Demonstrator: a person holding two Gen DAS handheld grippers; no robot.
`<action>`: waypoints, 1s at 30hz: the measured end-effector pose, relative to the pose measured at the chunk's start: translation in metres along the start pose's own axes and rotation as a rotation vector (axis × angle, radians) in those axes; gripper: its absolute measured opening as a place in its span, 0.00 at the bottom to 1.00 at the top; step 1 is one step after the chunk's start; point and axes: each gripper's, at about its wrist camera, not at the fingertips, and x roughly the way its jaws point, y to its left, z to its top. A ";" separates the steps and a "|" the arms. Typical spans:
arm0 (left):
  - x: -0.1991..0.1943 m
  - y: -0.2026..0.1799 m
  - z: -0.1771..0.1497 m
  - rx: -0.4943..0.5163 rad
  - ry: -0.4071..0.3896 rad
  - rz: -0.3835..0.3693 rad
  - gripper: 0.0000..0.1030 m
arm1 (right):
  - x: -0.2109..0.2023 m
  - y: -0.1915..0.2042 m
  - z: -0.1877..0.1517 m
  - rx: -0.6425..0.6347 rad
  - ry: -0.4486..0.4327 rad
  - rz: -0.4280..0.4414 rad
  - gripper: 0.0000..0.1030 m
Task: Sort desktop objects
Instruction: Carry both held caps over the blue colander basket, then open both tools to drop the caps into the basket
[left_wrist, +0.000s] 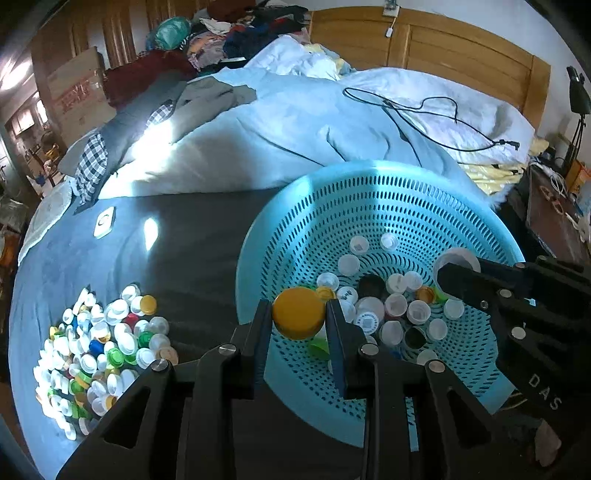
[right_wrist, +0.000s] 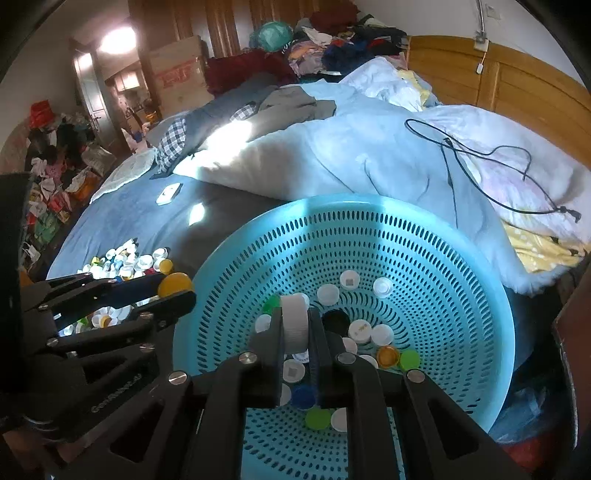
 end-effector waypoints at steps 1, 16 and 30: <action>0.001 -0.001 0.000 0.001 0.003 -0.001 0.24 | 0.000 0.000 -0.001 0.001 0.000 -0.001 0.12; 0.007 -0.006 0.001 0.004 0.016 -0.008 0.24 | 0.000 -0.002 -0.005 0.002 0.002 -0.001 0.12; 0.010 -0.007 -0.001 0.007 0.021 -0.019 0.24 | 0.002 -0.002 -0.008 0.003 0.007 -0.003 0.12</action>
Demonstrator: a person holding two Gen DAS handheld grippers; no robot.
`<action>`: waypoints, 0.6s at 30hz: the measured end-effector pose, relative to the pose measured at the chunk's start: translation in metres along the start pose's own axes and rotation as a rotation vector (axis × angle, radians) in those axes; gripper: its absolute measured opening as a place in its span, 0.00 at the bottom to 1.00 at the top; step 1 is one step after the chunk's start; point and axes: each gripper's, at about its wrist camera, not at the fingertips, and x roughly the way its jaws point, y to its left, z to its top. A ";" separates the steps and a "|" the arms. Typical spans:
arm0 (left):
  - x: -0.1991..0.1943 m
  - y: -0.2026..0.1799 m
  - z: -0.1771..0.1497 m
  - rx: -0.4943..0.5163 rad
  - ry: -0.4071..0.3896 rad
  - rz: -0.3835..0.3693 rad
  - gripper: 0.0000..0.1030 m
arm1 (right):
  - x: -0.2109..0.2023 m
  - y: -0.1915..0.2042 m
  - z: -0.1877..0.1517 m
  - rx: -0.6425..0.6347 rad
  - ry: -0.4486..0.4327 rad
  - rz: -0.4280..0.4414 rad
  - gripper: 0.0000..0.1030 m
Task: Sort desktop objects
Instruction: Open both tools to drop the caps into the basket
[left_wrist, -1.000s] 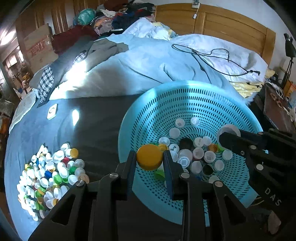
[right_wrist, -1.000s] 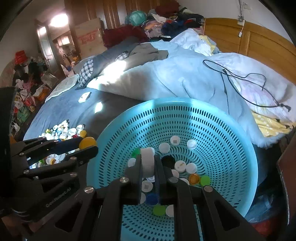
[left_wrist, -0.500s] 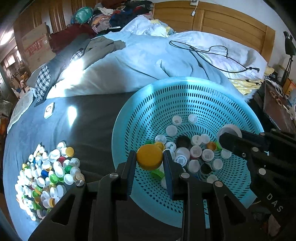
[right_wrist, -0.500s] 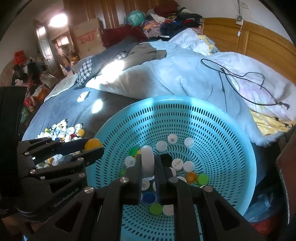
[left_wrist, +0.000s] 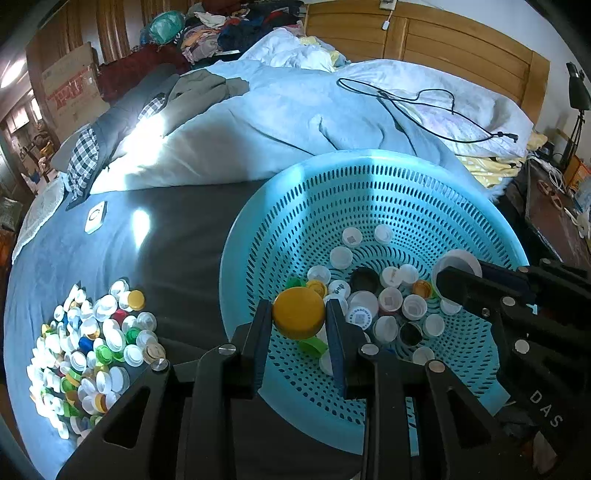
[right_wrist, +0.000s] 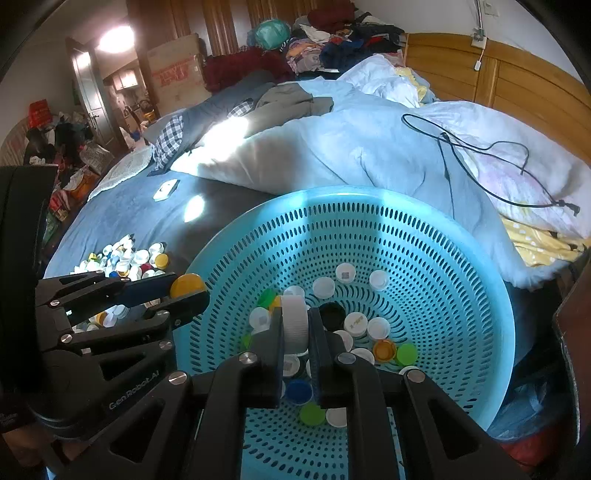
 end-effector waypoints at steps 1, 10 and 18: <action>0.000 0.000 0.000 0.003 -0.001 0.003 0.24 | 0.000 0.000 0.000 0.001 -0.003 -0.002 0.12; -0.003 0.008 -0.005 -0.025 -0.021 0.012 0.39 | -0.004 -0.003 0.001 0.010 -0.024 -0.025 0.36; -0.034 0.089 -0.069 -0.169 -0.130 0.043 0.43 | -0.002 0.029 -0.003 -0.044 -0.042 0.040 0.44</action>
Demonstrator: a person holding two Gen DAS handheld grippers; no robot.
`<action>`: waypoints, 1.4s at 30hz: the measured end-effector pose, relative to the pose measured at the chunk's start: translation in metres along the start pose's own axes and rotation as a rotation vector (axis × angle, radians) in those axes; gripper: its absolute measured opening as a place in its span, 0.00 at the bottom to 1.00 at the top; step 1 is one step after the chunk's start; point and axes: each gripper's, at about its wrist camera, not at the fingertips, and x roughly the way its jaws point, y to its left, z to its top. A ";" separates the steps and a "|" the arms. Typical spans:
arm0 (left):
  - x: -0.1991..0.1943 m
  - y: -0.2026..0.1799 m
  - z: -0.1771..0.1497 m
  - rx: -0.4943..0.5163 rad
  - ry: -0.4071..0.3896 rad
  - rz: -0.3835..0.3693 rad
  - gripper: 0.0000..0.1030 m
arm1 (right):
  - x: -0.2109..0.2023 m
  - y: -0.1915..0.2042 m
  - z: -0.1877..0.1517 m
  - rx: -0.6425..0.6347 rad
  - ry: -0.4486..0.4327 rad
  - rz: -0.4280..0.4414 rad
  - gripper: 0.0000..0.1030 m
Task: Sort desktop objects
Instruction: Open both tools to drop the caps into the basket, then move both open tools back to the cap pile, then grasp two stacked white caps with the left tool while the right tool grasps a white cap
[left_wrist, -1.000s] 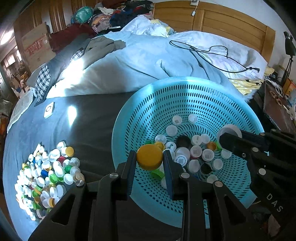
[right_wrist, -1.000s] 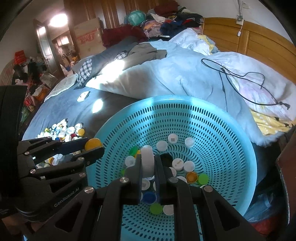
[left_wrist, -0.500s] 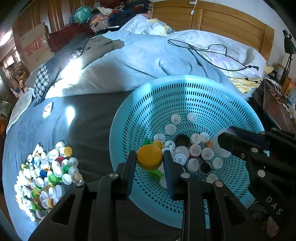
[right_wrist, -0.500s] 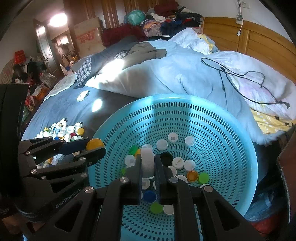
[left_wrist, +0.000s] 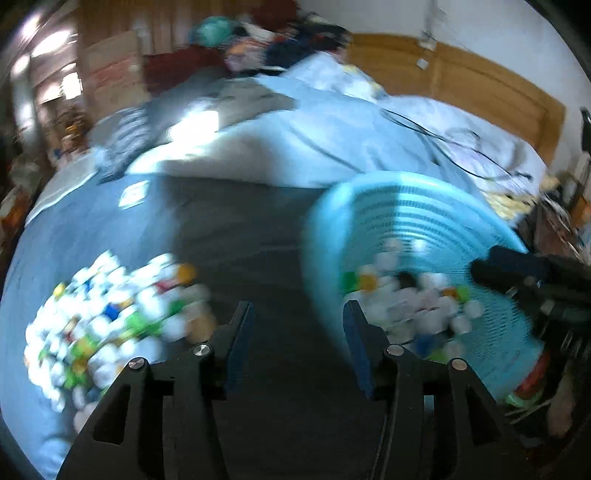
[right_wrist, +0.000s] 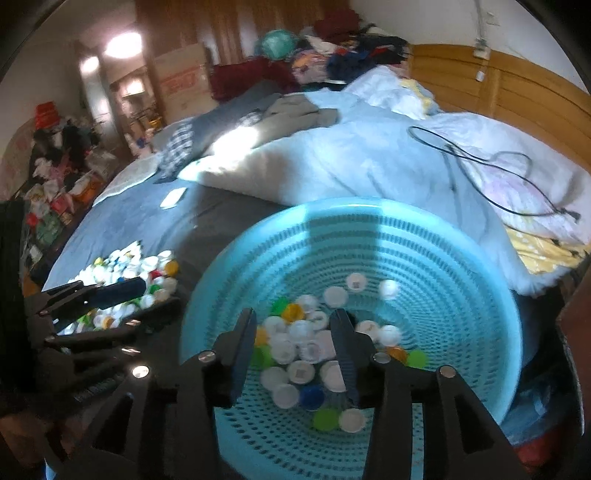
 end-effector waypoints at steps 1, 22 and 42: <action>-0.006 0.022 -0.015 -0.029 -0.014 0.020 0.43 | 0.003 0.010 -0.002 -0.019 0.006 0.018 0.44; 0.011 0.228 -0.166 -0.263 0.090 0.178 0.46 | 0.052 0.155 -0.068 -0.278 0.200 0.205 0.49; -0.059 0.265 -0.186 -0.423 -0.057 0.204 0.33 | 0.115 0.305 -0.112 -0.464 0.274 0.548 0.44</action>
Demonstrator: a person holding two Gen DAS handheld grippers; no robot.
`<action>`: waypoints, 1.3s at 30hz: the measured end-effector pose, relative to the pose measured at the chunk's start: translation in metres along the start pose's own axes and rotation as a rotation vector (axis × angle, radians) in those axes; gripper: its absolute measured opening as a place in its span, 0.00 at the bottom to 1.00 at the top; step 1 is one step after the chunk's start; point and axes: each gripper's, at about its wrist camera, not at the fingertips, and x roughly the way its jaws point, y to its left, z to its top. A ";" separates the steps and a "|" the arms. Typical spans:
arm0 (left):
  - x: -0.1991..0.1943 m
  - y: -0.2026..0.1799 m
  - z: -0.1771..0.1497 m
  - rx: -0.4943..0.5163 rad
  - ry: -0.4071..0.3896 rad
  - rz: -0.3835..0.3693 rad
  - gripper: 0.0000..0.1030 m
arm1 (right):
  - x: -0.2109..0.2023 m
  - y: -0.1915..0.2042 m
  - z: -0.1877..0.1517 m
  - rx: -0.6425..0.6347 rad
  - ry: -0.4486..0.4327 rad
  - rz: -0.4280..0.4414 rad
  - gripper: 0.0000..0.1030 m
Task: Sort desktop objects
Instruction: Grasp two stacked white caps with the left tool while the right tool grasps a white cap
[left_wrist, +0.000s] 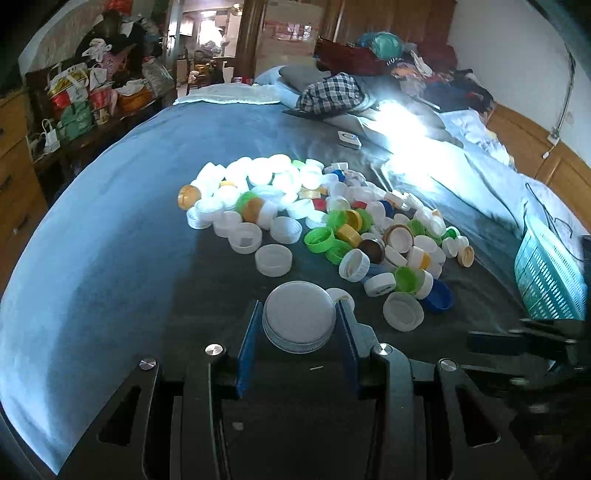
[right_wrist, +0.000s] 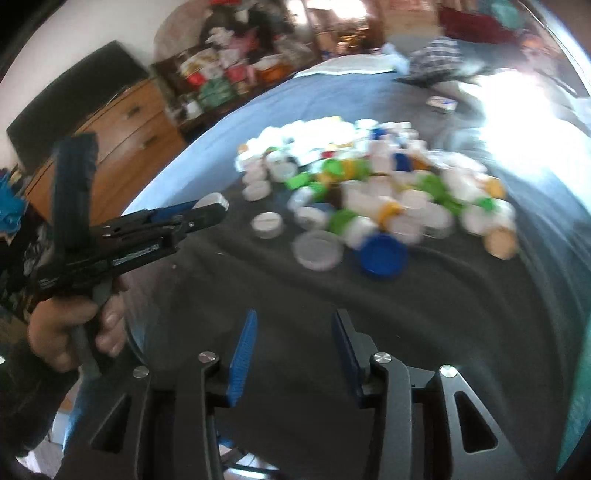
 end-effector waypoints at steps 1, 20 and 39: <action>-0.001 0.003 0.001 -0.007 -0.001 -0.001 0.33 | 0.010 0.002 0.004 -0.004 0.005 -0.010 0.44; -0.002 0.005 -0.001 -0.043 0.009 -0.055 0.33 | 0.066 -0.005 0.038 0.064 -0.018 -0.108 0.44; -0.013 -0.004 0.003 -0.053 0.010 -0.057 0.34 | 0.011 0.006 0.040 0.043 -0.074 -0.104 0.41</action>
